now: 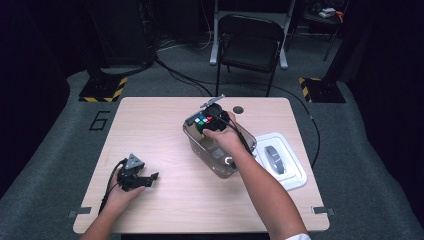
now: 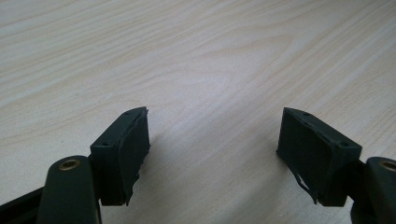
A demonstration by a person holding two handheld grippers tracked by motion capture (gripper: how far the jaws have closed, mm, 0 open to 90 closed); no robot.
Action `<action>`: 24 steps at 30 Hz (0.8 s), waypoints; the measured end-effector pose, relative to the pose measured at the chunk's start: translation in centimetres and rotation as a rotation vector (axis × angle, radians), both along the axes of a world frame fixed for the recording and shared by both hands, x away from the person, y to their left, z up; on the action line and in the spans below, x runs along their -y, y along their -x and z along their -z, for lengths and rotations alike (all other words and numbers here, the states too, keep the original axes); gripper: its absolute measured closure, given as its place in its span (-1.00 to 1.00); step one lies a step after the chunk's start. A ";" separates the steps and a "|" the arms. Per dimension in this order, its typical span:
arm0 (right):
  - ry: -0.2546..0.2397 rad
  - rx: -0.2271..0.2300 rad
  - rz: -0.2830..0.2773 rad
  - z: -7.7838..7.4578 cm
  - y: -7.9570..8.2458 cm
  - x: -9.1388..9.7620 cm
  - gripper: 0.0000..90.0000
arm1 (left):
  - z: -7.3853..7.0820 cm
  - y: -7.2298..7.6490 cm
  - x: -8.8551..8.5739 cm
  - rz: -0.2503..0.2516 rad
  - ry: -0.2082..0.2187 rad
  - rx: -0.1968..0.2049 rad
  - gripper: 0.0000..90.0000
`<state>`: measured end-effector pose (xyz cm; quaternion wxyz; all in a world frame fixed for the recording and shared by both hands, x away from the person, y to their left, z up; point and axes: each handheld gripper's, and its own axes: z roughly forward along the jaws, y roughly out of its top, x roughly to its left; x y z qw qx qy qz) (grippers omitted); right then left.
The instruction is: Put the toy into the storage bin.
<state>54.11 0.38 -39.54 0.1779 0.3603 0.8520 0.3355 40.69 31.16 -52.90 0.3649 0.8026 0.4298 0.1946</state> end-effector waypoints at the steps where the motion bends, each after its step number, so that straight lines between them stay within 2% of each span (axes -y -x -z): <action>1: 0.009 -0.002 -0.005 0.1 0.0 0.0 -0.26 | 0.0 0.0 0.0 -0.003 0.002 0.004 -0.45; 18: 0.011 -0.025 0.003 1.8 -0.6 0.0 -0.26 | 0.0 0.0 0.0 0.002 -0.001 0.002 -0.45; 24: 0.022 -0.026 -0.015 2.0 -0.6 -0.3 -0.26 | 0.0 0.0 0.0 0.002 -0.001 0.001 -0.45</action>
